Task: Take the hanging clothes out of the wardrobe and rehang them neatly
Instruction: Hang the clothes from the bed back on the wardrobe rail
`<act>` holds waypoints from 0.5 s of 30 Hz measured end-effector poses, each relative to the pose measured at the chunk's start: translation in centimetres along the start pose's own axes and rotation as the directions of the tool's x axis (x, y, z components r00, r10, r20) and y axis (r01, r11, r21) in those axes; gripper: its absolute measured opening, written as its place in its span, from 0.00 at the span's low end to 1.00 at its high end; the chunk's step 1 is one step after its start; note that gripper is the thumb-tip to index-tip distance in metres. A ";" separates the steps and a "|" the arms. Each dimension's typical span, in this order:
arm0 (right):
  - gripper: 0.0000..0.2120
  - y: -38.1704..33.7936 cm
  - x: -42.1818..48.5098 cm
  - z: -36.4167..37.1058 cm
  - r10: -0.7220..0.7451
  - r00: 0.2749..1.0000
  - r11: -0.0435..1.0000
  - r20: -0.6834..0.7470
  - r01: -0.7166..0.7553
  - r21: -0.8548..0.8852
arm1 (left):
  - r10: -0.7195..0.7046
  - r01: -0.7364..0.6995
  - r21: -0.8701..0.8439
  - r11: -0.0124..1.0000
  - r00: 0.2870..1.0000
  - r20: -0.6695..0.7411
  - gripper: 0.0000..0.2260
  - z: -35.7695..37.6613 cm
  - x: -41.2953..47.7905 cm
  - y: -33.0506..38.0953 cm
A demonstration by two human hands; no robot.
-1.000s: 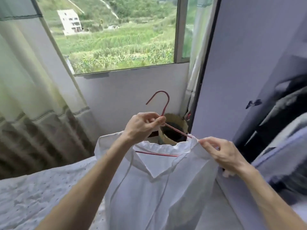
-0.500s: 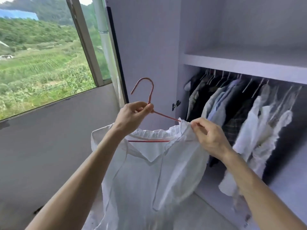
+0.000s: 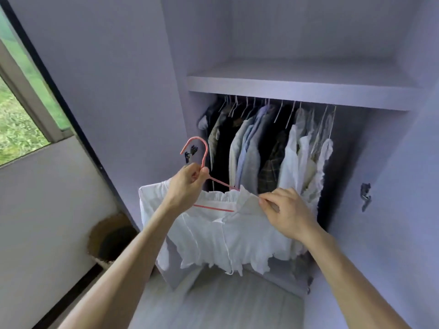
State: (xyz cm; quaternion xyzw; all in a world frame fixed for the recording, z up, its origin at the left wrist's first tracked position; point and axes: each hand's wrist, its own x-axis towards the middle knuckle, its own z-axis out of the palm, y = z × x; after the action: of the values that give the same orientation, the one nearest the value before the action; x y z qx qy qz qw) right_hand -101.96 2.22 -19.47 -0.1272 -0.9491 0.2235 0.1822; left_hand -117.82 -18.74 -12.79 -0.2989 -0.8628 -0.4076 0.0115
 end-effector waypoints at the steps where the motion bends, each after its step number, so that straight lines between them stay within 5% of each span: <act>1: 0.21 1.1 -0.1 0.1 0.011 1.000 1.000 0.029 -0.010 -0.025 | 0.009 -0.009 -0.006 1.000 1.000 0.004 0.17 1.1 0.1 0.0; 6: 0.08 3.5 -1.2 -1.0 0.135 0.954 0.981 0.266 -0.167 0.101 | 0.030 -0.024 -0.059 0.998 0.993 0.111 0.15 6.6 1.3 -1.0; 9: 0.06 3.9 -2.2 -1.0 0.198 0.881 0.935 0.429 -0.301 0.187 | 0.048 -0.033 -0.071 0.997 0.974 0.221 0.13 9.4 2.9 -1.6; 15: 0.08 4.0 -5.1 1.1 0.307 0.796 0.754 0.523 -0.538 0.377 | 0.060 -0.050 -0.033 0.998 0.876 0.479 0.14 14.5 5.1 -2.4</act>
State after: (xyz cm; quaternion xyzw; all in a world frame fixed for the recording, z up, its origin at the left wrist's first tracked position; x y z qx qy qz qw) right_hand -97.17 3.64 -23.77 -0.2390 -0.8155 0.5236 -0.0613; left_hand -120.07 -7.06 -22.80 -0.4149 -0.8259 -0.3287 -0.1940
